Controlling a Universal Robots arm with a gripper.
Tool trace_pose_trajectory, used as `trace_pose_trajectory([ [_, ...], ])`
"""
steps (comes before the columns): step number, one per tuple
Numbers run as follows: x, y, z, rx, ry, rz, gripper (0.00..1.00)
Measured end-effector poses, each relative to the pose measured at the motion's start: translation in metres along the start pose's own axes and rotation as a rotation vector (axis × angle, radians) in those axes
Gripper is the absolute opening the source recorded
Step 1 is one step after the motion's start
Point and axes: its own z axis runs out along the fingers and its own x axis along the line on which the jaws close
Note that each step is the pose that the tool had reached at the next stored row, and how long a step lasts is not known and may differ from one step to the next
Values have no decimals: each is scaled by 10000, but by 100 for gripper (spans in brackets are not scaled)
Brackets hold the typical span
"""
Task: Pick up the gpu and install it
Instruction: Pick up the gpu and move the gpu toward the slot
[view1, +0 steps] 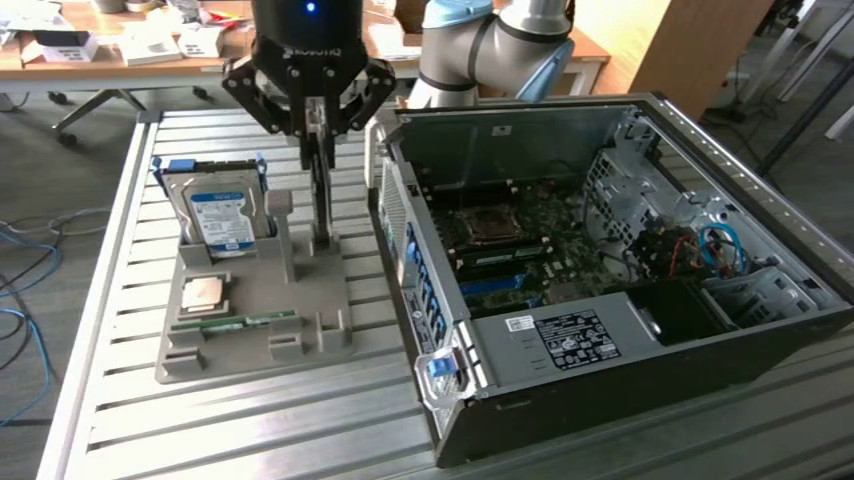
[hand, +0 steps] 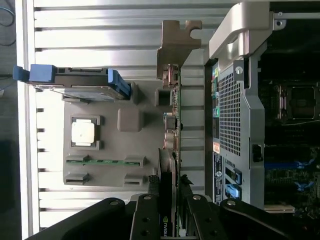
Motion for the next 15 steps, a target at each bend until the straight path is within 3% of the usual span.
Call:
trace_pose_trajectory([
  [8, 5, 17, -302, -1, -1, 0, 26],
  [15, 5, 19, -328, -1, -1, -1, 26],
])
